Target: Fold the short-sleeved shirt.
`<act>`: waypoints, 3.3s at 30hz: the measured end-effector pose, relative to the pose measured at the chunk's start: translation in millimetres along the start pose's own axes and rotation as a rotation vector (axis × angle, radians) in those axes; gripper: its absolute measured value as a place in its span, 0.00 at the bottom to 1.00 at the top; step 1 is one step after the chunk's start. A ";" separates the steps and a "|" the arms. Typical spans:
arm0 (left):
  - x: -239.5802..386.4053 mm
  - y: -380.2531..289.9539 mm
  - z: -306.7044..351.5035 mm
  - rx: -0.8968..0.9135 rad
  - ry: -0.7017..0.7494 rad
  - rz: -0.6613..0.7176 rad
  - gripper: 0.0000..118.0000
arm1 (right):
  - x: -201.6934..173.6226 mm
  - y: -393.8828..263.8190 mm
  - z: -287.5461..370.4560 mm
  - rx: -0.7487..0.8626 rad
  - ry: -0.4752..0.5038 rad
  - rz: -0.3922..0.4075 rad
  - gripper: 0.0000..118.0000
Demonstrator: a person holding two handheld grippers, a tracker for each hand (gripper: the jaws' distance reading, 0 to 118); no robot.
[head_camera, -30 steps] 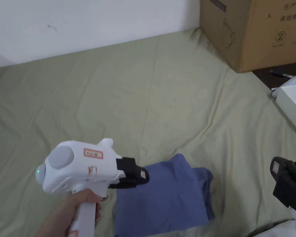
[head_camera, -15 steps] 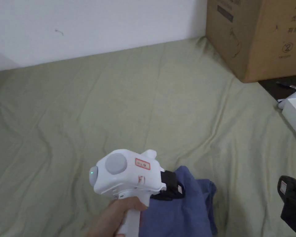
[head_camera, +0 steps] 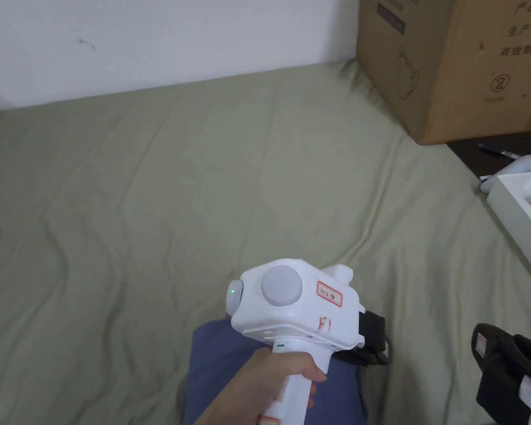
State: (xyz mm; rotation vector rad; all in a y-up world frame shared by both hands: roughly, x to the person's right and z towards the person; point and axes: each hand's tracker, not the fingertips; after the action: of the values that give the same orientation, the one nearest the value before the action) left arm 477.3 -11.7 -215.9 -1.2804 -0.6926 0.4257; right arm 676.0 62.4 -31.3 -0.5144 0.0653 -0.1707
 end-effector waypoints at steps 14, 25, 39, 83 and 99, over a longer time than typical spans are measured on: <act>-127.9 -104.8 209.6 0.343 0.129 0.265 0.01 | -90.6 -29.8 -66.1 -0.103 0.215 0.122 0.00; -196.6 -125.4 180.5 0.286 -0.080 0.525 0.62 | -118.4 -115.5 -109.4 -0.124 0.055 0.343 0.00; -203.0 -76.1 118.9 0.180 -0.227 0.567 0.59 | -115.6 -109.3 -109.4 -0.119 0.059 0.329 0.00; -381.2 -84.8 443.0 0.228 0.560 0.518 0.16 | -299.9 33.3 -56.1 0.202 0.096 0.240 0.00; -431.7 -80.9 468.2 0.028 1.417 0.299 0.76 | -324.7 19.9 -79.7 0.112 0.087 0.338 0.00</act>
State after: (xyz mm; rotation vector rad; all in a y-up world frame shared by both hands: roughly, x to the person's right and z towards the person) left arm -162.3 27.4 -177.7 -1.3081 0.6993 -0.2827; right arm 351.2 98.8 -104.1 -0.3778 0.2244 0.1333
